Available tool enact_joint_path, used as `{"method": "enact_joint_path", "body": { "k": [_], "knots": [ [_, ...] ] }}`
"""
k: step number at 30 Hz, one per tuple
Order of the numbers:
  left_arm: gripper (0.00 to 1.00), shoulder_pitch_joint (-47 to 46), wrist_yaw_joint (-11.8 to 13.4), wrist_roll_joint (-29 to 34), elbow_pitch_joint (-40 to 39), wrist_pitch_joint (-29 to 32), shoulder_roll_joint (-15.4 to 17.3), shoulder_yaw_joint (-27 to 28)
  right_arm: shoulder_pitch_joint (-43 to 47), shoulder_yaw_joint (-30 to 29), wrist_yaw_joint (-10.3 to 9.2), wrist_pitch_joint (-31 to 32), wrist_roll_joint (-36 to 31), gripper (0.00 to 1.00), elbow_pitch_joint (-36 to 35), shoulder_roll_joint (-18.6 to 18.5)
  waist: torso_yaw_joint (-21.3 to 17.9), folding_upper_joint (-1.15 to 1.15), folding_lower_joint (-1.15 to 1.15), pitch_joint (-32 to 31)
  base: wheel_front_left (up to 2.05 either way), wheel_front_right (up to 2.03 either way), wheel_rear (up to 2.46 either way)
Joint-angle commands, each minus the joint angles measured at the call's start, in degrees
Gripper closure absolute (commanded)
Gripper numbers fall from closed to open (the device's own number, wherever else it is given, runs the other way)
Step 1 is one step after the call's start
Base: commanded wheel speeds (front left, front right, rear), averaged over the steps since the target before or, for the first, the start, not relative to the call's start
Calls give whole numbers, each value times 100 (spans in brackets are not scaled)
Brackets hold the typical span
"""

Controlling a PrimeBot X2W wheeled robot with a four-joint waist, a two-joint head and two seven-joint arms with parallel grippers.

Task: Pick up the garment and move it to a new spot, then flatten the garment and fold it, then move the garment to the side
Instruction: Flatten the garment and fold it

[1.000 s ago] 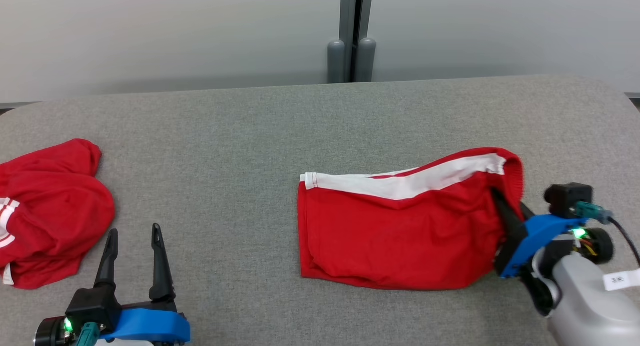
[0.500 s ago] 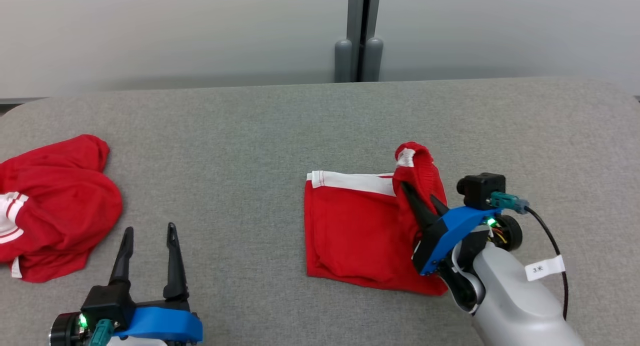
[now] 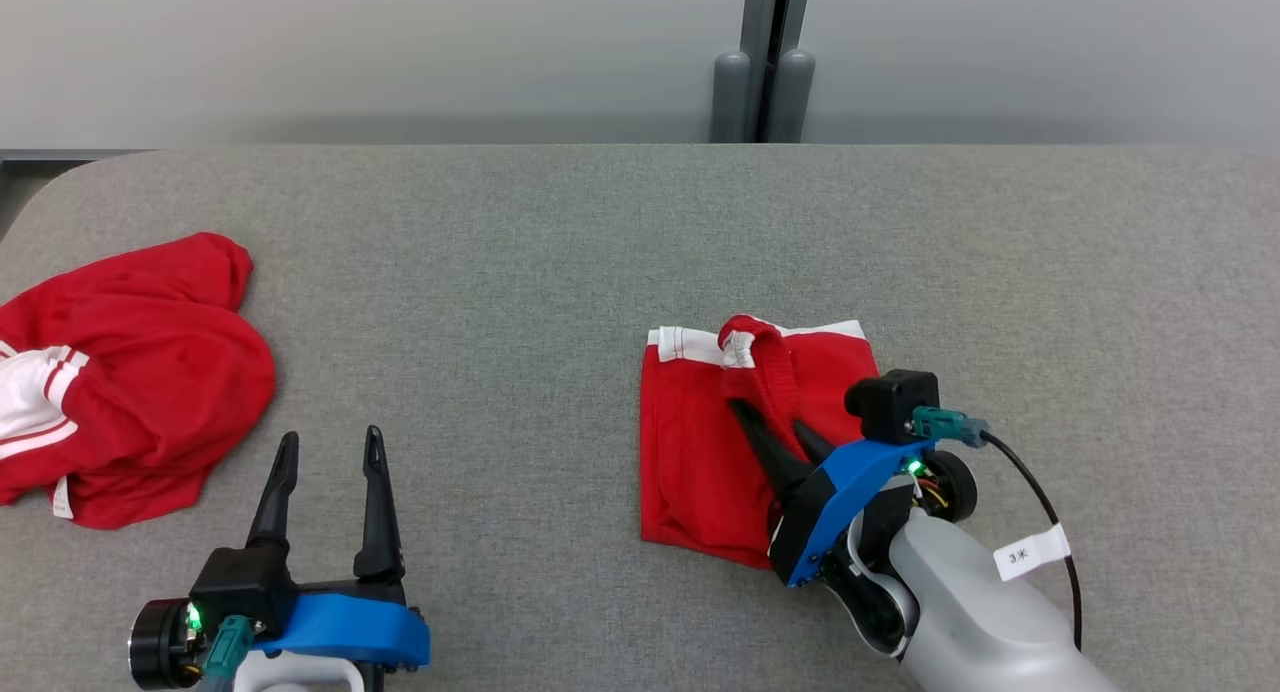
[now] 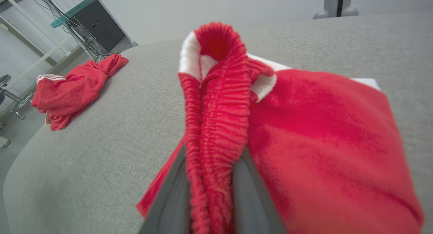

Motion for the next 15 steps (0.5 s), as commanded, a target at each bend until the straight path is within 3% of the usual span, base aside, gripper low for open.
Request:
{"method": "enact_joint_path", "body": {
  "k": [1,9,15],
  "knots": [
    [0,-63,26,2,13,-16,-9,-3,-119,31,3,-132,-26,0,97,-22,1,0,-1,6,0,0,0],
    [0,35,-6,80,57,-16,-10,100,-243,214,3,-581,-29,0,209,-20,-173,0,-1,-117,0,0,0],
    [0,147,-28,138,43,-16,-8,242,-182,-458,2,-723,-661,0,-49,-254,-394,0,-1,-258,0,0,0]
  ]
}}
